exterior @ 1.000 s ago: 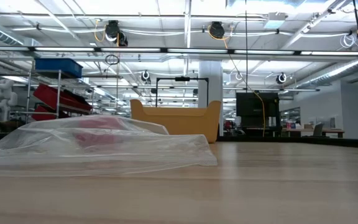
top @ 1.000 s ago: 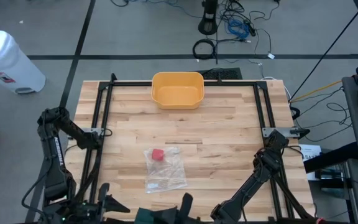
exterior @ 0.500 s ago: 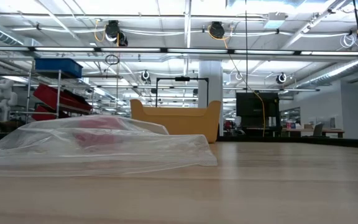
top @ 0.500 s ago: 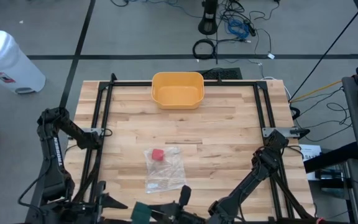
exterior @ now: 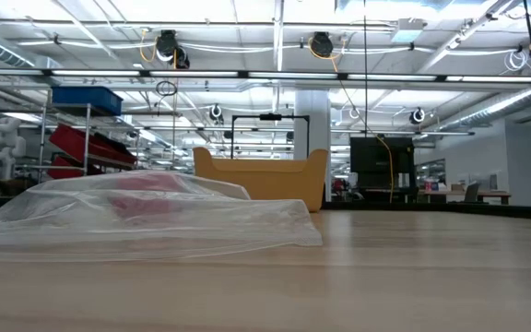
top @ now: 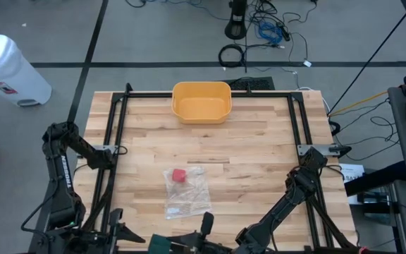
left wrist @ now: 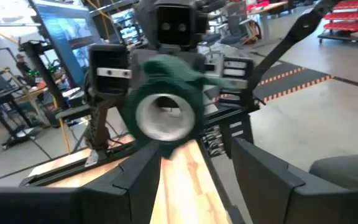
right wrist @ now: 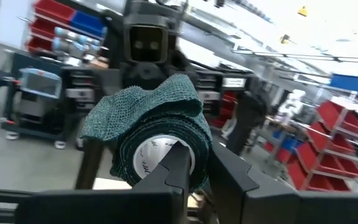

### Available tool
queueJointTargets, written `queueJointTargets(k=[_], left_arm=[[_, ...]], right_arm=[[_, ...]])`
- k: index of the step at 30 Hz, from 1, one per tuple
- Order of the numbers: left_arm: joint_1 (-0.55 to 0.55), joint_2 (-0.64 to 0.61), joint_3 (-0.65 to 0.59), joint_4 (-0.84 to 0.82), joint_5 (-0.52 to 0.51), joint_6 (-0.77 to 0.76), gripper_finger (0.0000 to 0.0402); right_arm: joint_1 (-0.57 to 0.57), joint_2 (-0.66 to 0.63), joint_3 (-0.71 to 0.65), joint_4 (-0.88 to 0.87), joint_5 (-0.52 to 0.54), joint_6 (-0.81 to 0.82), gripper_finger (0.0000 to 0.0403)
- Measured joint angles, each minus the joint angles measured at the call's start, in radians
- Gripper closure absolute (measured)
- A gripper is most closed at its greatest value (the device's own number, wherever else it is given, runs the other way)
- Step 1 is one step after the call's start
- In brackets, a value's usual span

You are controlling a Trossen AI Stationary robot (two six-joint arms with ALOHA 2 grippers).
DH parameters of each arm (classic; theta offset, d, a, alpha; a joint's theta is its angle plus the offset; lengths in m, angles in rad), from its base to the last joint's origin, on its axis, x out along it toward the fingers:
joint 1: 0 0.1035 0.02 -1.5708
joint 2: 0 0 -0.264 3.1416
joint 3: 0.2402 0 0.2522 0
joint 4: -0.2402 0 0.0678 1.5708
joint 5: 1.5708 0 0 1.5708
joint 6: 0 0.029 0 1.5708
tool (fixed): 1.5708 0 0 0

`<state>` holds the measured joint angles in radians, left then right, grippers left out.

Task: Roll bandage
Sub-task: Roll the green bandage

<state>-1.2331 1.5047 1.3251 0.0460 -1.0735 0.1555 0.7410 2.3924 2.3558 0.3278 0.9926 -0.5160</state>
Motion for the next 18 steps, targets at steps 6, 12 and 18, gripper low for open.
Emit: queueJointTargets(k=[6,12,18], left_arm=[[0.021,0.000,0.000,0.001,0.019,-0.018,0.0198],[0.035,0.000,0.000,0.036,0.105,-0.019,0.0198],[0.051,0.000,0.000,0.037,0.108,-0.019,0.0198]], right_arm=[[0.000,0.000,0.000,-0.009,-0.027,0.025,0.0365],[0.000,0.000,0.000,-0.009,-0.028,0.026,0.0365],[0.000,0.000,0.000,-0.009,-0.030,0.018,0.0365]])
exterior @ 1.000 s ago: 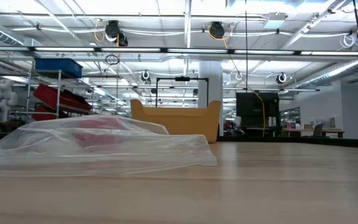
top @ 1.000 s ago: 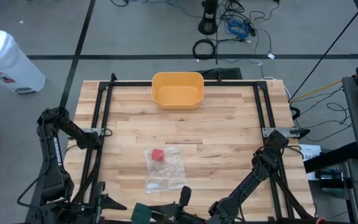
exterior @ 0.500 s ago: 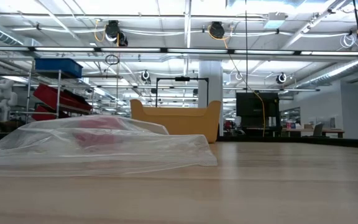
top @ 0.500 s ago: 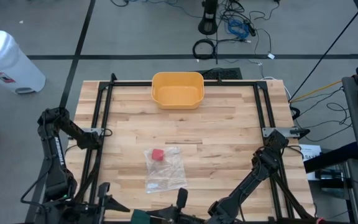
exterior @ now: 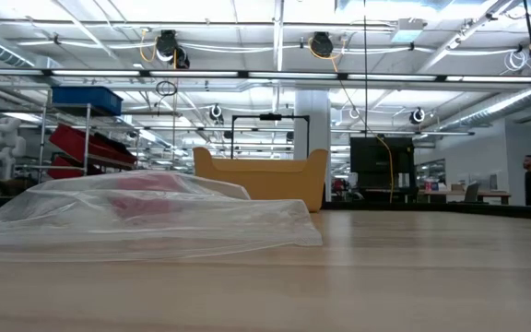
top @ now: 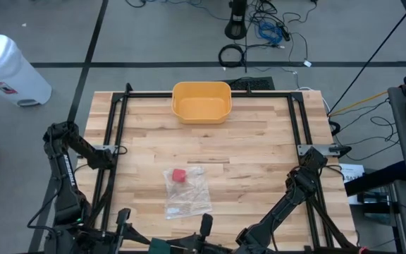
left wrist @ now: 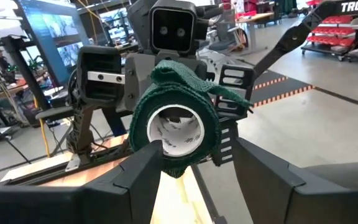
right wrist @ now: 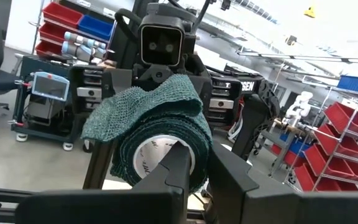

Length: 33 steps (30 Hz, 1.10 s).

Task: Roll bandage
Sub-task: Roll the green bandage

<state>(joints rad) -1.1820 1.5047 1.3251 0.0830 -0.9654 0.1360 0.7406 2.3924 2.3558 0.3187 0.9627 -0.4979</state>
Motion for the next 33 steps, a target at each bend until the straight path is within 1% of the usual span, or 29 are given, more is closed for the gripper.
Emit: queueJointTargets(k=[15,22,27,30,33], left_arm=[[0.021,0.038,0.000,0.077,0.007,0.002,0.0198],[0.028,0.038,0.000,0.075,-0.005,0.006,0.0198],[0.007,0.038,0.000,0.079,-0.018,0.011,0.0198],[-0.006,0.038,0.000,0.107,-0.045,0.038,0.0198],[-0.012,0.038,0.000,0.126,-0.049,0.054,0.0198]], right_arm=[[-0.003,-0.001,0.000,0.002,0.003,-0.012,0.0365],[-0.003,-0.001,0.000,0.004,0.010,-0.011,0.0365],[-0.003,-0.001,0.000,0.001,0.004,-0.012,0.0365],[-0.004,-0.001,0.000,0.002,0.006,-0.013,0.0365],[-0.006,-0.001,0.000,0.001,0.009,-0.015,0.0365]])
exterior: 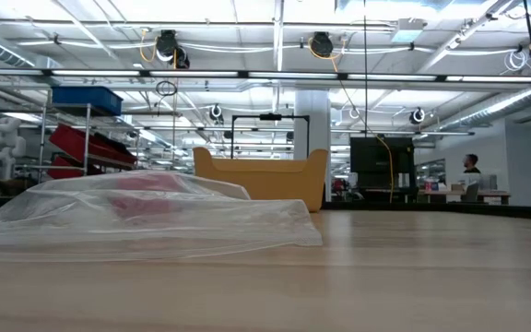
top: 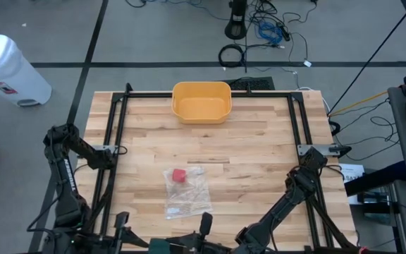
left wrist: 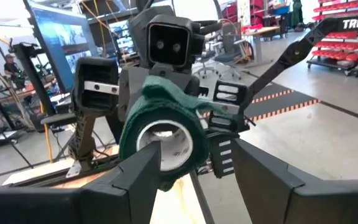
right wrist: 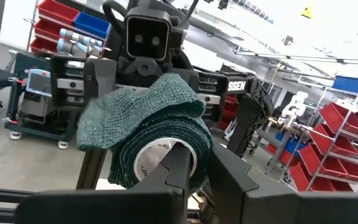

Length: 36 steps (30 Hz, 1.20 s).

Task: Roll bandage
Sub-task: Roll the green bandage

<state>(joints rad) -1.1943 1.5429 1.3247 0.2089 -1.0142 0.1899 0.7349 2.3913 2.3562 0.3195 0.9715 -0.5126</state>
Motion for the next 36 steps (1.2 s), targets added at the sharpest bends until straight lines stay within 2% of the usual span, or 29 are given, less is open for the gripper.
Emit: queueJointTargets(k=[11,36], left_arm=[[-0.012,0.000,0.000,-0.006,-0.007,0.002,0.0198],[0.033,0.000,0.000,-0.008,-0.008,-0.026,0.0200]], right_arm=[[0.000,0.000,0.000,0.005,0.000,0.000,0.0365],[-0.023,0.000,0.000,0.012,0.002,0.004,0.0365]])
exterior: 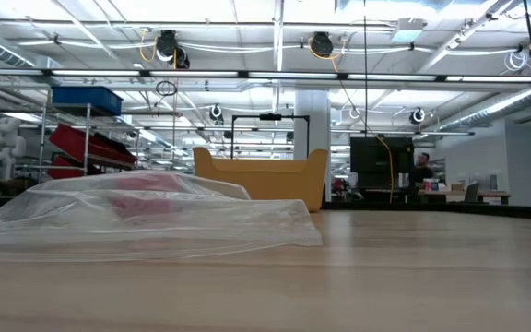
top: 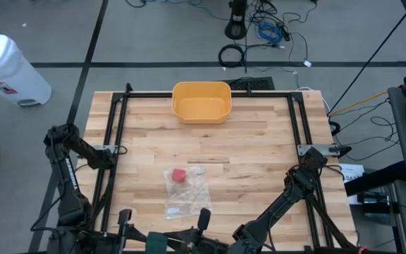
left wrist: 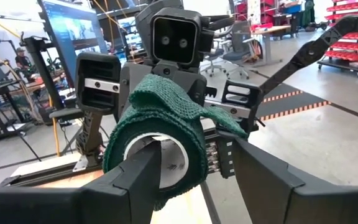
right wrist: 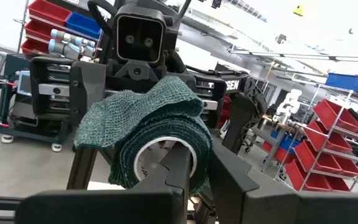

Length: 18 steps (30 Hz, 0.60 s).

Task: Roll bandage
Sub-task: Roll the green bandage

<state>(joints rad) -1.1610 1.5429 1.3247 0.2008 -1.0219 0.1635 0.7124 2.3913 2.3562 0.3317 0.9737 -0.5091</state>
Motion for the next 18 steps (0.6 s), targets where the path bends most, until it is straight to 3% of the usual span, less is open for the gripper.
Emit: queueJointTargets(k=[18], left_arm=[[0.003,0.000,0.000,0.000,-0.001,0.001,0.0297]], right_arm=[[0.001,0.000,0.000,0.000,-0.004,0.000,0.0365]])
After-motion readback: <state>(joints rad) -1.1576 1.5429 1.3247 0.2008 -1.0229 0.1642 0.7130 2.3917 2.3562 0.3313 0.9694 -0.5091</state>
